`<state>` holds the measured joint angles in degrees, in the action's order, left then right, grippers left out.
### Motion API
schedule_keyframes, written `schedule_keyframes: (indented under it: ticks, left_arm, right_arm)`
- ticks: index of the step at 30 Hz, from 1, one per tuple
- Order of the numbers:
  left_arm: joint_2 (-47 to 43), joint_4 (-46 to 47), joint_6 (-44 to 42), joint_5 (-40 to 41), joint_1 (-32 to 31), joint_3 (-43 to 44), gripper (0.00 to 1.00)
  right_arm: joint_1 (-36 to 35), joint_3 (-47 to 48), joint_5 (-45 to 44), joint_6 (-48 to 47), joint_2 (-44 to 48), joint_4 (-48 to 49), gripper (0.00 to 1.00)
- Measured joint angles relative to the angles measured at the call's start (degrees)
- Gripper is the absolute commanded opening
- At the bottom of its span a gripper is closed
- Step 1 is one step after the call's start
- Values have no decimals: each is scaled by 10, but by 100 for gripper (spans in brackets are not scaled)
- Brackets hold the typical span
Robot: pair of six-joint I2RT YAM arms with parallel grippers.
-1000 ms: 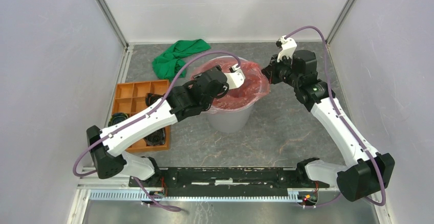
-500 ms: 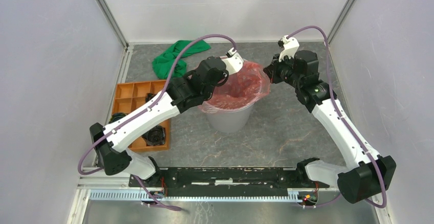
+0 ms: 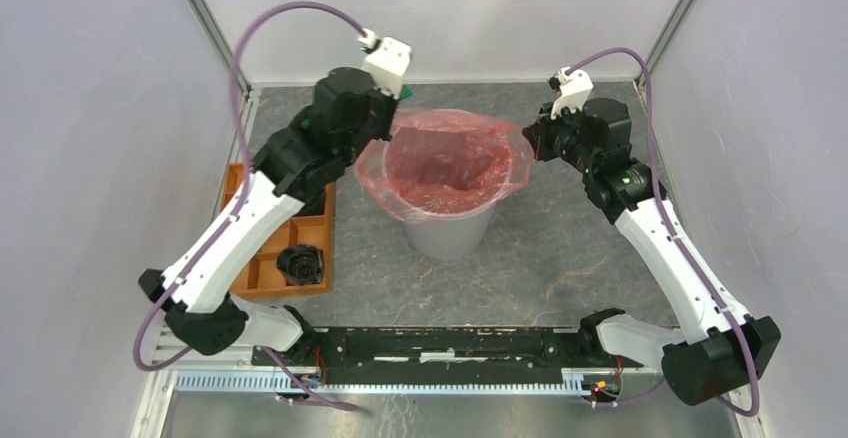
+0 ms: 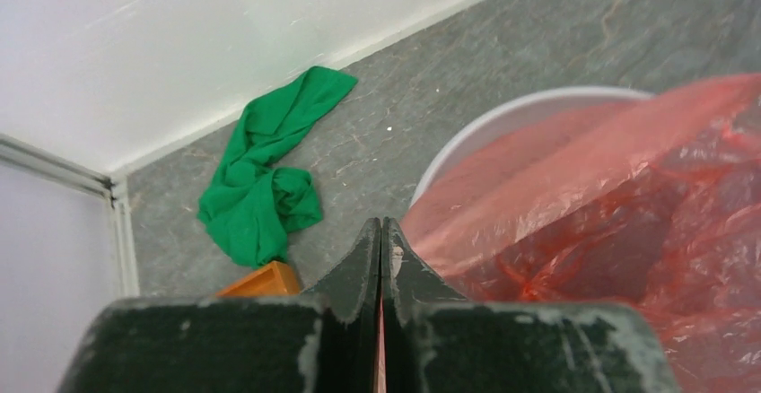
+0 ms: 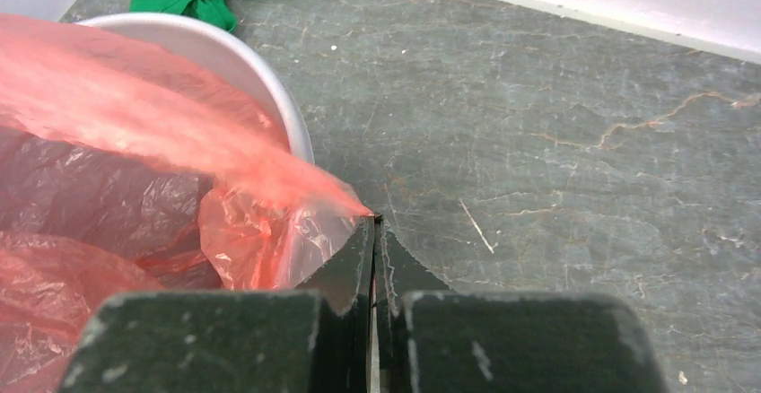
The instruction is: Put the trash bags into the trash bin
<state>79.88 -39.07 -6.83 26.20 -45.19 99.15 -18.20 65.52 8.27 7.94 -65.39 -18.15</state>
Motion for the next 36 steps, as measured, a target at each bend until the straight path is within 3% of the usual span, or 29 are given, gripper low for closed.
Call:
schedule_keyframes:
  ticks: [4,10,11,14,15,17,21,23,25,33,36]
  left_arm:
    - [-30,-13,55,-39,42,3,2]
    - [-28,-14,101,-116,96,1,3]
    - [-25,-14,107,-131,104,1,13]
    - [-18,-21,123,-172,120,4,74]
    - [-18,-29,124,-181,121,8,84]
    - [-20,-45,126,-193,121,21,90]
    - [-42,-92,123,-204,121,60,97]
    - [-53,-111,120,-214,121,87,97]
    - [-67,-119,120,-223,121,91,97]
    - [-92,-131,126,-231,136,7,86]
    - [-91,-129,132,-254,161,-26,74]
  right_arm:
    - [0,12,-6,-9,1,0,6]
    - [0,15,12,-31,15,4,31]
    - [0,19,17,-34,16,3,37]
    - [0,37,43,-37,12,3,49]
    - [0,40,54,-38,12,4,55]
    - [0,44,73,-43,13,6,64]
    - [0,44,98,-57,13,9,76]
    - [0,44,104,-61,10,11,89]
    - [0,46,111,-64,1,14,96]
    - [3,67,135,-66,-64,19,98]
    - [11,79,154,-59,-84,24,98]
